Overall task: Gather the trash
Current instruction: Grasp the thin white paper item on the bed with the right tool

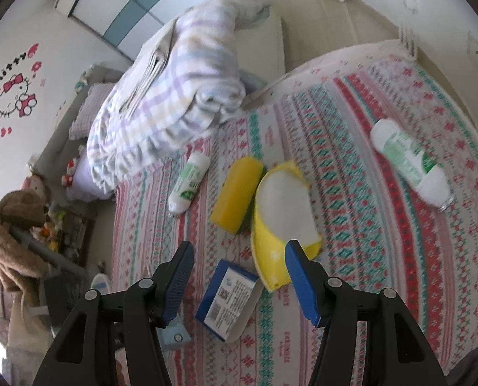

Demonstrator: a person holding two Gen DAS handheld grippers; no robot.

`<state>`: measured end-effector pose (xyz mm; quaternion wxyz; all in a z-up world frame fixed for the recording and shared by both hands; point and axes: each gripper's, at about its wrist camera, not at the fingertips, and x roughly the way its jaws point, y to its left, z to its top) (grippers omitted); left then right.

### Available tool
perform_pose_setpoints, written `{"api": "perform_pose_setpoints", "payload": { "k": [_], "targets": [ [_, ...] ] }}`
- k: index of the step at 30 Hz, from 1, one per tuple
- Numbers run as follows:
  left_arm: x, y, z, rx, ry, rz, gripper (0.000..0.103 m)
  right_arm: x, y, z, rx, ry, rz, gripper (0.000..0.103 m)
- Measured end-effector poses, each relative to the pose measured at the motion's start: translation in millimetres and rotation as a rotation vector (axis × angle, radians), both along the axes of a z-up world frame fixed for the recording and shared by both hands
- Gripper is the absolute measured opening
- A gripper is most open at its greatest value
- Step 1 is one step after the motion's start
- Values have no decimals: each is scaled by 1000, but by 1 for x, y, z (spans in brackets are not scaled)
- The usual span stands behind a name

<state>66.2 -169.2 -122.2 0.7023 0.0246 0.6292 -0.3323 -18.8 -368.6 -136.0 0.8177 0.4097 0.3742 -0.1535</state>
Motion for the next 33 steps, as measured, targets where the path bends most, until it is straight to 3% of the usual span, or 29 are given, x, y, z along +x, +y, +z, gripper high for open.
{"api": "perform_pose_setpoints", "payload": {
  "k": [6,12,18,27,29,33],
  "targets": [
    [6,15,14,-12,-27,26,63,23,23,-28,125,63,118,60],
    [11,32,28,-32,-32,49,63,41,52,-42,99,139,193,60],
    [13,36,32,-41,-32,66,63,51,64,-66,74,258,186,60],
    [19,43,37,-55,-29,82,63,61,76,-74,80,260,162,60],
    [20,45,39,-59,-33,86,63,62,78,-73,78,248,162,59],
    [22,47,41,-64,-35,90,63,63,76,-69,60,228,172,37]
  ]
}}
